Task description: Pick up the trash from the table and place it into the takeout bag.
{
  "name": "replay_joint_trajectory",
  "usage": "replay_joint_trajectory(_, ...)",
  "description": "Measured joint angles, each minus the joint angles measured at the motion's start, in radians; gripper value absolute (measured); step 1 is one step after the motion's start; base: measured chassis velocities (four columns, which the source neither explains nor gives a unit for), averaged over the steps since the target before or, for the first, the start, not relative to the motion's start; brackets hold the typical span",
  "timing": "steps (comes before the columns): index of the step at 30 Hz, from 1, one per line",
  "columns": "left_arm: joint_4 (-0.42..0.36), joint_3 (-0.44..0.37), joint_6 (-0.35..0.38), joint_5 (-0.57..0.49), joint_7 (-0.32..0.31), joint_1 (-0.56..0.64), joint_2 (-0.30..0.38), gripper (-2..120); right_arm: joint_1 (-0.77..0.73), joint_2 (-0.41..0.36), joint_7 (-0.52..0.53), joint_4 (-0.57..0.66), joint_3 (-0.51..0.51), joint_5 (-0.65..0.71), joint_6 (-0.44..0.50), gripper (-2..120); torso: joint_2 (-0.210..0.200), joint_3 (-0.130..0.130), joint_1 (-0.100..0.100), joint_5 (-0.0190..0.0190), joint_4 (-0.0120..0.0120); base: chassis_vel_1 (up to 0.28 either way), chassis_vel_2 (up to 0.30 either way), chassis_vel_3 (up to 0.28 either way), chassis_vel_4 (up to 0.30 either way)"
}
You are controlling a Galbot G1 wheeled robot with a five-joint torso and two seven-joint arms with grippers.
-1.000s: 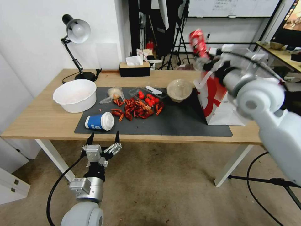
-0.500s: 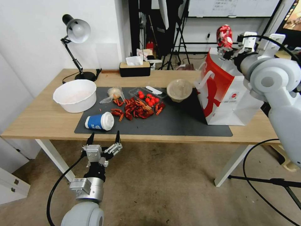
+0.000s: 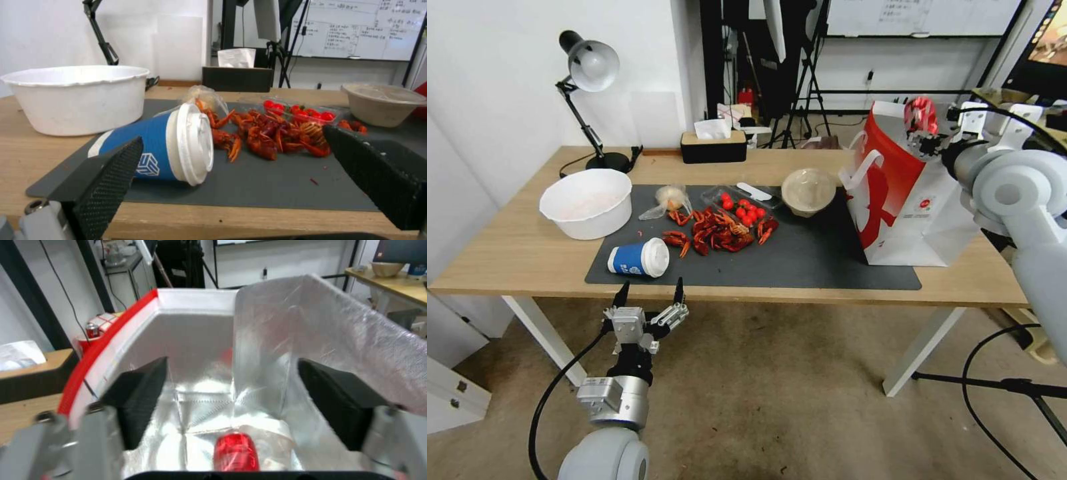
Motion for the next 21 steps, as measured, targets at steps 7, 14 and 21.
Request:
replay_joint_trajectory(7, -0.007, 0.000, 0.000, 0.001, 0.000, 0.004, 0.001, 100, -0.001, -0.015, -0.063, 0.039, 0.026, -0.011, 0.098, 99, 0.000, 0.000, 0.000, 0.0001, 0.0001, 0.000, 0.000, 0.000, 0.000)
replay_joint_trajectory(14, -0.012, -0.003, -0.001, 0.003, 0.001, 0.006, 0.001, 100, -0.077, -0.054, -0.264, 0.153, 0.056, -0.042, 0.366, 100, 0.000, 0.000, 0.000, -0.0001, 0.0000, 0.000, 0.000, 0.000, 0.000)
replay_joint_trajectory(21, -0.012, -0.004, -0.002, 0.003, 0.001, 0.009, 0.002, 100, -0.220, -0.070, -0.415, 0.247, 0.067, -0.173, 0.533, 100, 0.000, 0.000, 0.000, 0.0001, -0.0001, 0.000, 0.000, 0.000, 0.000)
